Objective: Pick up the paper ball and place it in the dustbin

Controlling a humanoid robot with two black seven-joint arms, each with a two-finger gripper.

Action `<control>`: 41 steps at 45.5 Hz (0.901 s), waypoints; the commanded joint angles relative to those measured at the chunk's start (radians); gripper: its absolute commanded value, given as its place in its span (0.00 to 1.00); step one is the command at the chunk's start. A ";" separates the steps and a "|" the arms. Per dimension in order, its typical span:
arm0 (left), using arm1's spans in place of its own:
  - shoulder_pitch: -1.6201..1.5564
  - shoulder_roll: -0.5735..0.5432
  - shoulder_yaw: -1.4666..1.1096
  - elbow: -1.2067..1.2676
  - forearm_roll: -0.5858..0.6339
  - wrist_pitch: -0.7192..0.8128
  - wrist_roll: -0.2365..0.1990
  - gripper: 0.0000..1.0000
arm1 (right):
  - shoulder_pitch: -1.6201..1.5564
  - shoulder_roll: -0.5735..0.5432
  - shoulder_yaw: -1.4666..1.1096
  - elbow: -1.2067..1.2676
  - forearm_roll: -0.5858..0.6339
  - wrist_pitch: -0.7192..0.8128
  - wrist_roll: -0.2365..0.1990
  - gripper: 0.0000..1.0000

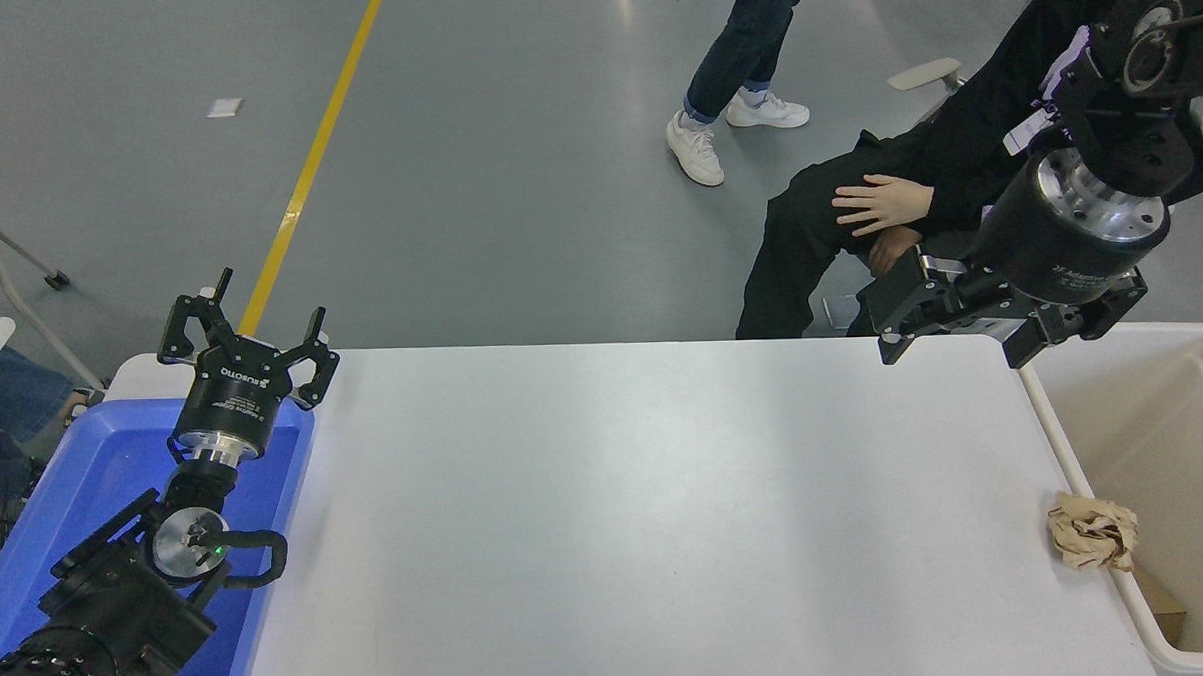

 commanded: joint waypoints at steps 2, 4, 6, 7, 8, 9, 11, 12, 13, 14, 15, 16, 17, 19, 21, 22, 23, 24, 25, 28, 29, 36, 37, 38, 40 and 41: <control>-0.002 -0.002 0.001 0.000 0.000 0.000 0.003 0.98 | -0.001 0.001 0.001 0.000 0.000 0.000 0.000 1.00; 0.000 -0.002 -0.001 0.000 0.000 0.000 0.003 0.98 | -0.001 -0.001 0.001 0.000 0.000 0.000 0.000 1.00; 0.000 -0.002 -0.001 0.000 0.000 0.000 0.001 0.98 | -0.001 0.001 0.001 0.000 0.000 0.000 0.000 1.00; 0.000 -0.002 0.001 0.000 0.000 0.000 0.001 0.98 | -0.001 0.001 0.001 0.000 0.000 0.000 0.000 1.00; 0.000 -0.002 -0.001 0.000 0.000 0.000 0.001 0.98 | -0.001 0.001 0.001 0.000 0.000 0.000 0.000 1.00; 0.000 0.000 0.001 0.000 0.000 0.000 0.001 0.98 | -0.001 -0.001 0.001 0.000 0.000 0.000 0.000 1.00; 0.000 0.000 0.001 0.000 0.000 0.000 0.001 0.98 | -0.001 -0.001 0.001 0.000 0.000 0.000 0.000 1.00; 0.000 0.000 0.001 0.000 0.000 0.000 0.001 0.98 | -0.001 -0.001 0.001 0.000 0.000 0.000 0.000 1.00; 0.000 -0.001 -0.001 0.000 0.000 0.000 0.001 0.98 | -0.001 -0.001 0.001 0.000 0.000 0.000 0.000 1.00; 0.000 0.000 0.001 0.000 0.000 0.000 0.001 0.98 | -0.001 -0.001 0.001 0.000 0.000 0.000 0.000 1.00; 0.000 0.000 0.001 0.000 0.000 0.000 0.001 0.98 | -0.001 -0.001 0.001 0.000 0.000 0.000 0.000 1.00; 0.000 0.000 0.001 0.000 0.000 0.000 0.001 0.98 | -0.001 -0.002 0.001 0.000 0.000 0.000 0.000 1.00; 0.000 0.000 0.001 0.000 0.000 0.000 0.001 0.98 | -0.001 -0.002 0.001 0.000 0.000 0.000 0.000 1.00; 0.000 0.000 -0.001 0.000 0.000 0.000 0.001 0.98 | -0.001 -0.002 0.001 0.000 0.000 0.000 0.000 1.00; 0.000 0.000 -0.001 0.000 0.000 0.000 0.001 0.98 | -0.002 -0.002 0.001 0.000 0.000 0.000 0.000 1.00; 0.000 0.000 0.001 0.000 0.000 0.000 0.001 0.98 | -0.002 -0.002 0.001 0.000 0.000 0.000 0.000 1.00; 0.000 0.000 -0.001 0.001 0.000 0.000 0.001 0.98 | -0.004 -0.002 0.001 0.000 0.000 0.000 0.000 1.00; 0.000 0.000 0.001 0.000 0.000 0.000 0.001 0.98 | -0.004 -0.002 0.001 0.000 0.000 0.000 0.000 1.00; 0.000 0.000 -0.001 0.000 0.000 0.000 0.001 0.98 | -0.004 -0.002 0.001 0.000 0.000 0.000 0.000 1.00; 0.000 0.000 0.001 0.000 0.000 0.000 0.001 0.98 | -0.004 -0.002 0.001 0.000 0.000 0.000 0.000 1.00; 0.000 0.000 0.001 0.000 0.000 0.000 0.001 0.98 | -0.002 -0.004 0.001 0.000 0.000 0.000 0.000 1.00; 0.000 0.000 -0.001 0.000 0.000 0.000 0.001 0.98 | -0.001 -0.004 -0.002 0.000 0.000 0.000 0.000 1.00; 0.000 0.002 -0.001 0.000 0.000 0.000 0.001 0.98 | -0.001 -0.004 -0.002 0.000 0.000 0.000 0.000 1.00; 0.000 0.000 0.001 0.000 0.000 0.000 0.001 0.98 | -0.001 -0.004 -0.002 0.000 0.000 0.000 0.000 1.00; 0.000 0.002 0.001 0.000 0.000 0.000 0.001 0.98 | -0.004 -0.003 -0.003 0.000 0.000 0.000 0.000 1.00; 0.000 0.000 -0.001 0.000 0.000 0.000 0.001 0.98 | -0.004 -0.001 -0.005 0.000 0.000 0.000 0.000 1.00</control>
